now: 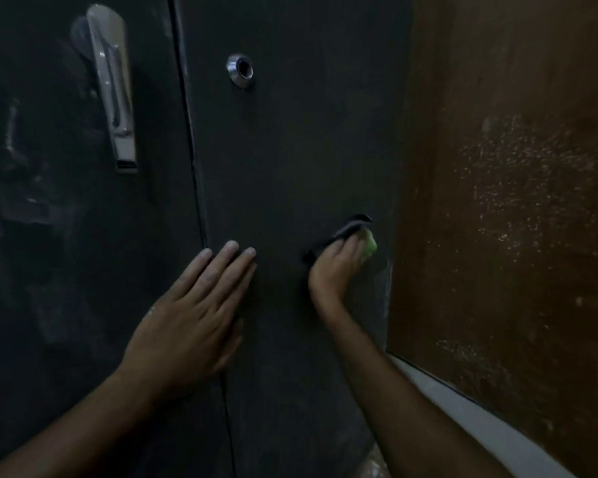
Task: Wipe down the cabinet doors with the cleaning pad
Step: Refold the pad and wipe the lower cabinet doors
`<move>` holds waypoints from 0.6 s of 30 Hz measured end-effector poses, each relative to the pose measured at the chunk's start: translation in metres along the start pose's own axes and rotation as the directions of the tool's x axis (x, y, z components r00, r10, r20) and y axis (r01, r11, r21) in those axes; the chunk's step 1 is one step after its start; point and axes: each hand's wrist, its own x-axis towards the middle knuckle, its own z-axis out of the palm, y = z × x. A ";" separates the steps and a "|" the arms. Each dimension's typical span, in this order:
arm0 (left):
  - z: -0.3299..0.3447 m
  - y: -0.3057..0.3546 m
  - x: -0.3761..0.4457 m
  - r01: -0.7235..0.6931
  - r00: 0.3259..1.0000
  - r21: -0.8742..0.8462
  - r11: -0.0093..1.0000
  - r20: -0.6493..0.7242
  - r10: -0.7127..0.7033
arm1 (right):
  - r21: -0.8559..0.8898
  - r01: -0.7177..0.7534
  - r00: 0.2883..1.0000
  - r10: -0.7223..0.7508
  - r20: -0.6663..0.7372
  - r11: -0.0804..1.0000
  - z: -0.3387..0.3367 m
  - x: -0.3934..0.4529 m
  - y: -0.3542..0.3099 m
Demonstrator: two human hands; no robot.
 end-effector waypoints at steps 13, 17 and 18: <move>0.003 -0.001 0.000 -0.026 1.000 0.060 0.998 0.003 0.025 | -0.062 0.005 1.000 -0.005 0.002 0.998 -0.013 0.035 0.056; 0.004 -0.002 0.000 -0.036 0.999 0.055 0.998 -0.014 0.037 | -0.138 0.222 0.965 -0.198 0.171 0.965 -0.031 -0.040 0.119; 0.004 -0.002 -0.001 -0.035 0.999 0.050 0.998 -0.016 0.036 | -0.140 0.124 0.985 -0.106 0.133 0.982 -0.034 -0.021 0.122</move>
